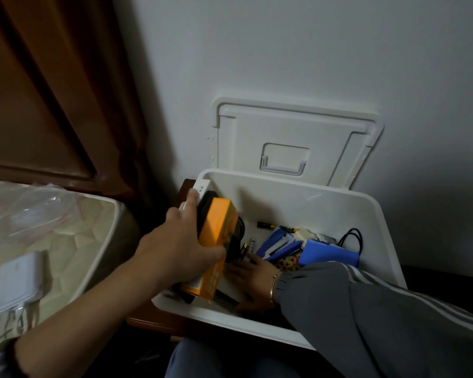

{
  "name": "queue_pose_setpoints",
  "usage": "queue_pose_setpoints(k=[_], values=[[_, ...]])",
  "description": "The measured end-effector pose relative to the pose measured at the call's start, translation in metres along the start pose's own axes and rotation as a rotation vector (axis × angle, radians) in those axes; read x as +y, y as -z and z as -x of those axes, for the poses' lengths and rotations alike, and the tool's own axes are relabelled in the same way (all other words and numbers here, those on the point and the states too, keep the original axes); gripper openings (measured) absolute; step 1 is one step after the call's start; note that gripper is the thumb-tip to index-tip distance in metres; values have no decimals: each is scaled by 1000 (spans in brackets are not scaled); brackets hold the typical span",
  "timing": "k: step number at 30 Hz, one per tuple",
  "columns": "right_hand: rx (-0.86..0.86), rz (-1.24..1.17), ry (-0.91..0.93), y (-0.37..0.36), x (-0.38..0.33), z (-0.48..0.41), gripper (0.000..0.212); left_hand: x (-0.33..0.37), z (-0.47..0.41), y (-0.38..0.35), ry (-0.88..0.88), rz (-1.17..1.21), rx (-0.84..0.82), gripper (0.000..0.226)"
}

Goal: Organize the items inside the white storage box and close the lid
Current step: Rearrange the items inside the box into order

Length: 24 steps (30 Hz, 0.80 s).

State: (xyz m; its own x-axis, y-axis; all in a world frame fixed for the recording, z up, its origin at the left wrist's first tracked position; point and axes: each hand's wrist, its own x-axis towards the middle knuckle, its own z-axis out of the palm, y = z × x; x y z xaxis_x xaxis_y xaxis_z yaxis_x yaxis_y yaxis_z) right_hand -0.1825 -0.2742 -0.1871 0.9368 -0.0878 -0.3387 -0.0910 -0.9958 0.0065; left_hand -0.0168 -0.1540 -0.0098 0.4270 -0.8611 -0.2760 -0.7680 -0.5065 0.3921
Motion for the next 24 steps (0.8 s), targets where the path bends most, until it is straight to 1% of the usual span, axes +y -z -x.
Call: queue_pose_setpoints(k=[3, 4, 6, 8, 9, 10, 11, 12, 14, 15, 17, 18, 19, 21, 22, 24], values=[[41, 113, -44, -1, 11, 1, 82, 9, -5, -5, -5, -89, -35, 115], [8, 136, -58, -3, 13, -1, 82, 8, -7, -5, 6, -92, -46, 115], [-64, 187, -96, 3, 13, -4, 82, 2, -11, -3, 37, -56, -50, 114], [-25, 208, -78, 12, 11, -4, 74, -6, -13, 0, 69, -3, -27, 113], [49, 202, -31, 19, 9, -3, 61, -10, -14, 1, 80, 21, -13, 113], [200, 239, 29, 23, 9, -3, 42, -14, -15, 2, 85, 45, -5, 112], [344, 272, 50, 28, 10, -2, 26, -17, -16, 2, 85, 67, -2, 112], [479, 278, 31, 36, 12, -2, 23, -20, -16, 2, 84, 86, 2, 112], [728, 237, -105, 53, 16, -5, 14, -24, -16, 3, 85, 114, 18, 112], [804, 179, -184, 61, 19, -7, 21, -27, -17, 3, 87, 124, 27, 112], [812, 62, -318, 74, 22, -11, 45, -29, -17, 5, 87, 133, 36, 112], [792, 34, -339, 80, 22, -14, 48, -30, -17, 5, 85, 134, 39, 112], [765, 17, -339, 84, 21, -17, 42, -30, -17, 5, 84, 134, 41, 112], [686, 15, -323, 88, 17, -22, 17, -29, -16, 5, 83, 134, 42, 112], [645, 18, -322, 90, 17, -22, 15, -28, -16, 5, 83, 130, 39, 112], [588, 26, -298, 86, 20, -20, 18, -27, -17, 4, 86, 115, 30, 113]])
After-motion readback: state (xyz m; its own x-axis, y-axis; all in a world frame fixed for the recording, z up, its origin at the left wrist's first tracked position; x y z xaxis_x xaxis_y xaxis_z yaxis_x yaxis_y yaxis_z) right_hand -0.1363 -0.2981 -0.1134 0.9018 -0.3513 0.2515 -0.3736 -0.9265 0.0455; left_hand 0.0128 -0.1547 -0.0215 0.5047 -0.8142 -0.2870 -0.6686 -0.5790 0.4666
